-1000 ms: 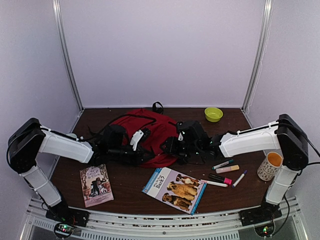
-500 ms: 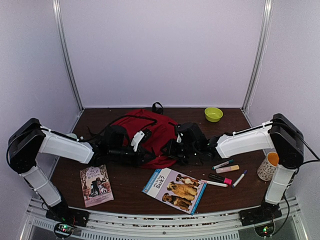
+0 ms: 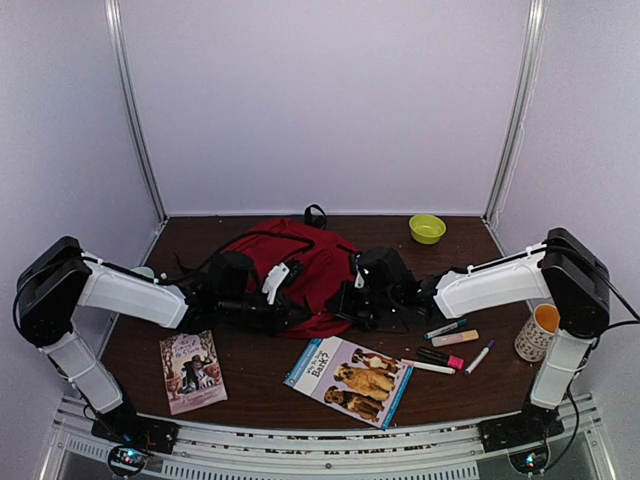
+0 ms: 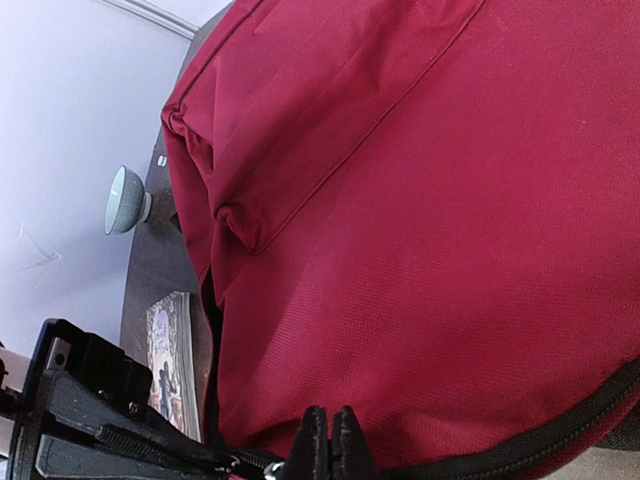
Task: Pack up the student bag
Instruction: Grab the largest pocket of the student bag, then zip the student bag into the largest pocket of the bag.
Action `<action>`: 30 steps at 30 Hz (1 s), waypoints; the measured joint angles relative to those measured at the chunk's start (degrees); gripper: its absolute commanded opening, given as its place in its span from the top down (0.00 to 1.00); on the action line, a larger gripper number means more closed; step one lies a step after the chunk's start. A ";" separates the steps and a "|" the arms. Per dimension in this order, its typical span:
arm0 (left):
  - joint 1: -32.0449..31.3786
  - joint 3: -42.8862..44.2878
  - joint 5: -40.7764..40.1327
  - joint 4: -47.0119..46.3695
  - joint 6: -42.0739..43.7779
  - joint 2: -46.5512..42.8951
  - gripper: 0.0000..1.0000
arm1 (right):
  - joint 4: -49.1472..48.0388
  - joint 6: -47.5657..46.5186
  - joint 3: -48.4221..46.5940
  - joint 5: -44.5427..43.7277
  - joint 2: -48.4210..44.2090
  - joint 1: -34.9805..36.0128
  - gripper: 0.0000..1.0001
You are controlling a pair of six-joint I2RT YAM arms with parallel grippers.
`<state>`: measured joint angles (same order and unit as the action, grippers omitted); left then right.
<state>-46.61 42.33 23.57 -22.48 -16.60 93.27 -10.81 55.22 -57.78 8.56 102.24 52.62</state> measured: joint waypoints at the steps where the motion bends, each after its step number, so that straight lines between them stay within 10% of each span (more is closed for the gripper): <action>1: 0.00 -0.15 0.00 -0.02 -0.04 0.00 1.00 | 0.42 -0.57 0.17 -0.02 -0.37 0.00 1.00; 30: -0.37 -11.96 -6.49 9.33 -0.66 -21.11 1.00 | 8.04 -12.46 6.78 -10.05 -11.56 -0.85 1.00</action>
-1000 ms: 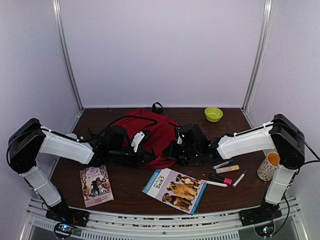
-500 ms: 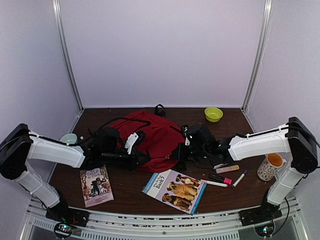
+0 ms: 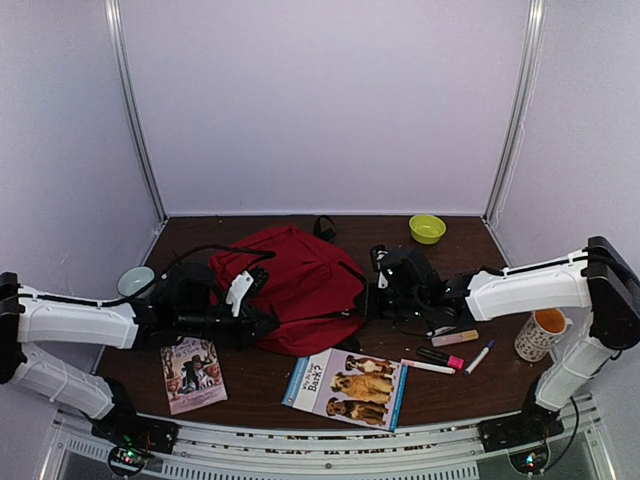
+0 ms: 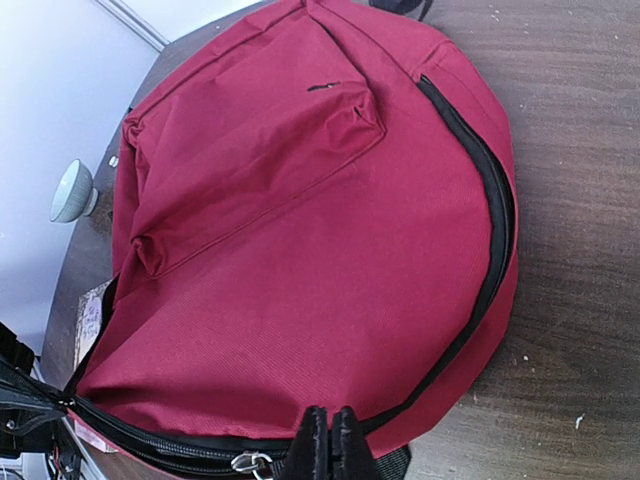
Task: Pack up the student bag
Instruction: Zip the student bag into the largest pocket of the bag.
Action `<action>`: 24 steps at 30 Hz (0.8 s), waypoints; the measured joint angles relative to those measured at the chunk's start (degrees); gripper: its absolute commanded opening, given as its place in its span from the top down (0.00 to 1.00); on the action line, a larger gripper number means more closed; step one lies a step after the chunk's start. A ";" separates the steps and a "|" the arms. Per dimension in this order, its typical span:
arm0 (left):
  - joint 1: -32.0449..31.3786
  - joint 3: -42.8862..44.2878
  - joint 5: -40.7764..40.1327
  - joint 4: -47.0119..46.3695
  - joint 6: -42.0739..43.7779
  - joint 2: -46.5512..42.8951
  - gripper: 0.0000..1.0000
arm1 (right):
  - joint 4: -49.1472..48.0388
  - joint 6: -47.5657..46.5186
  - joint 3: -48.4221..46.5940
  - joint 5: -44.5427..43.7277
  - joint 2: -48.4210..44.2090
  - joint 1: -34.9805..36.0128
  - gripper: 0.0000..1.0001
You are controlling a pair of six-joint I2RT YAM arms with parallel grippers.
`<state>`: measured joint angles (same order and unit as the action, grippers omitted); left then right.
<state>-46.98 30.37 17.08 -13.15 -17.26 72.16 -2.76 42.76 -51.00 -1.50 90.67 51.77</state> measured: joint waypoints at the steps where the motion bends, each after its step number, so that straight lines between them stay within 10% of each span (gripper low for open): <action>1: 0.00 -0.24 -0.28 0.79 0.00 -0.85 0.97 | 0.00 -0.22 0.00 0.13 -0.17 0.00 1.00; 14: -2.93 11.63 1.64 10.34 3.56 3.37 0.18 | -0.42 -3.61 -1.36 3.37 -0.61 2.05 1.00; 24: -4.04 23.65 7.30 11.85 7.43 21.70 0.22 | -0.07 -3.61 -1.40 3.13 -1.53 1.77 1.00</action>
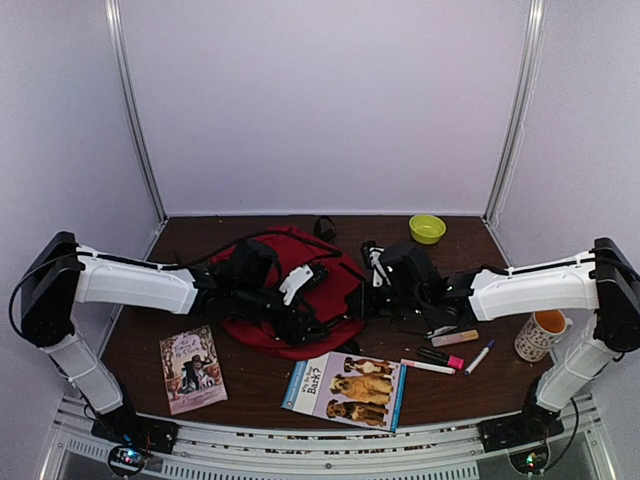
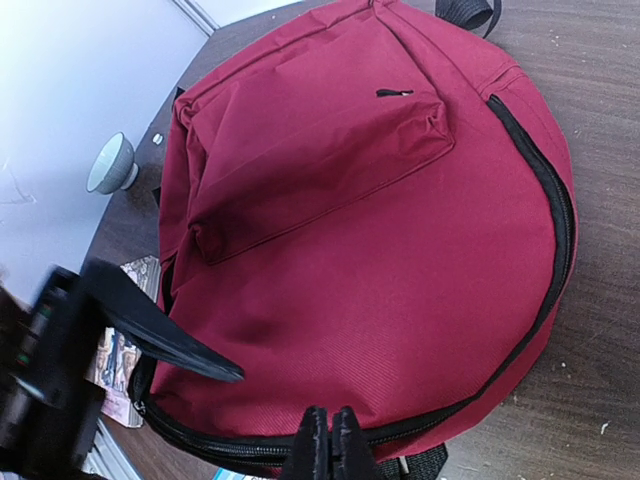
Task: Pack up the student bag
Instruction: Zip the student bag into the largest pocket of the bag.
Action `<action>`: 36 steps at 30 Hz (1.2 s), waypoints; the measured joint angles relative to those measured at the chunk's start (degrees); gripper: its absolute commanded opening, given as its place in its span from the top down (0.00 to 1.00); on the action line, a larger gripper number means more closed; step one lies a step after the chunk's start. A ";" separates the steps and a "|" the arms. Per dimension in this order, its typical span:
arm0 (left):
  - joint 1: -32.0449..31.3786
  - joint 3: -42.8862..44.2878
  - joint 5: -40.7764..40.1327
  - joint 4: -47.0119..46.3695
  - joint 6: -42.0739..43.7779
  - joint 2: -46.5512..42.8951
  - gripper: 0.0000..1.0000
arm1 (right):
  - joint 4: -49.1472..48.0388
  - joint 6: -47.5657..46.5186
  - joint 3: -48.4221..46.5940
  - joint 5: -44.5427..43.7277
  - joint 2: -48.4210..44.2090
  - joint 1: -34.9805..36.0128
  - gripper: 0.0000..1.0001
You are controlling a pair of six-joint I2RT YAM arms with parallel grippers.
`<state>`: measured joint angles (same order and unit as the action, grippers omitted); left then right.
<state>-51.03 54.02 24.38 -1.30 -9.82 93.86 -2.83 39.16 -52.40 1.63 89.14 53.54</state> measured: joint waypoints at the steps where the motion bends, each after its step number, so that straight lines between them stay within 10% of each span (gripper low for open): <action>1: -0.15 0.55 0.28 0.17 0.24 1.14 0.26 | -0.04 0.07 0.04 0.04 -0.15 -0.24 1.00; 9: -0.83 3.82 -2.16 1.88 1.86 6.23 1.00 | -0.48 0.24 1.60 0.09 -1.99 -2.21 1.00; 36: -1.11 -8.66 -8.79 -2.10 -1.84 -9.11 1.00 | -5.31 0.55 -7.13 10.01 11.02 -20.37 1.00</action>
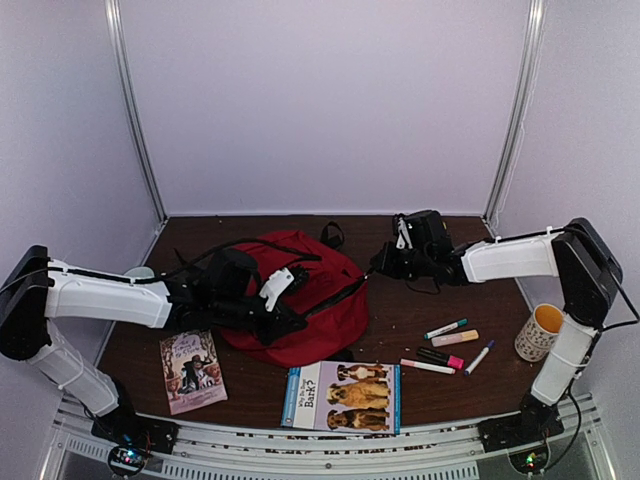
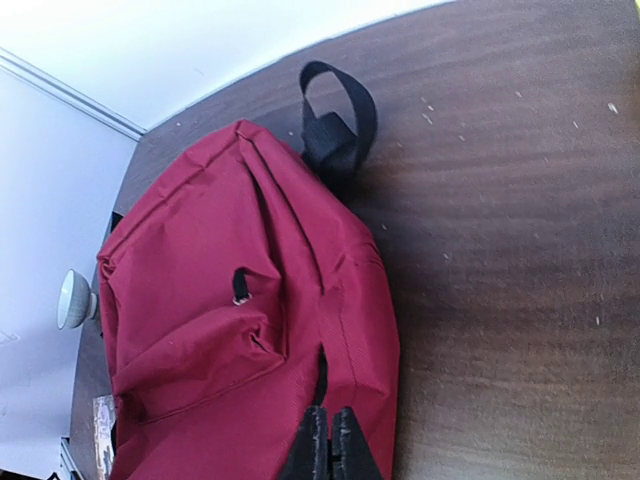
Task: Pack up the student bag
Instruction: Zip the student bag into the largest pocket of the bag.
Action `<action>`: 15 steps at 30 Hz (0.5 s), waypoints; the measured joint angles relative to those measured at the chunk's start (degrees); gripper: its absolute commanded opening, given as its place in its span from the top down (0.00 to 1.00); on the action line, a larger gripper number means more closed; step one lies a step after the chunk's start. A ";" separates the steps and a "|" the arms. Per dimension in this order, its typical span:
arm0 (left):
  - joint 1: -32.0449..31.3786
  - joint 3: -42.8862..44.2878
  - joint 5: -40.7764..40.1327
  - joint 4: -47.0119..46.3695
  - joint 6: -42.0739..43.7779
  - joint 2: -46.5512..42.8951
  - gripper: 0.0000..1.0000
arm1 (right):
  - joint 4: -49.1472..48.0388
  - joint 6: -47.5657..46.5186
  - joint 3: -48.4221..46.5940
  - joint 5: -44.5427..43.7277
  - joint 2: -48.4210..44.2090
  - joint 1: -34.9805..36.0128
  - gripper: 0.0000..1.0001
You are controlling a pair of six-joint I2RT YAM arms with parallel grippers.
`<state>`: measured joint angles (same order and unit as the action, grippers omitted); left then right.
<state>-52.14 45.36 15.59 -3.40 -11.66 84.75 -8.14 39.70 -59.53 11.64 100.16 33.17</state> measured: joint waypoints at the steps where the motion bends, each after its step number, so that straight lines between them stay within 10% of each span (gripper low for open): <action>1: 0.00 0.00 -0.02 -0.09 -0.11 0.00 1.00 | 0.28 -0.55 -0.79 0.42 0.20 -0.11 1.00; 8: 0.00 -0.04 0.00 -0.48 -1.55 0.00 0.91 | 4.46 -4.07 -1.66 2.03 0.07 -0.70 0.95; 15: 0.00 -0.04 0.13 -0.22 -2.78 0.00 0.58 | 13.11 -8.68 -1.64 1.99 -5.68 -1.25 0.52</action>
<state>-52.14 45.32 15.73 -3.62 -14.44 84.75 4.97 31.03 -61.17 13.63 94.48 31.92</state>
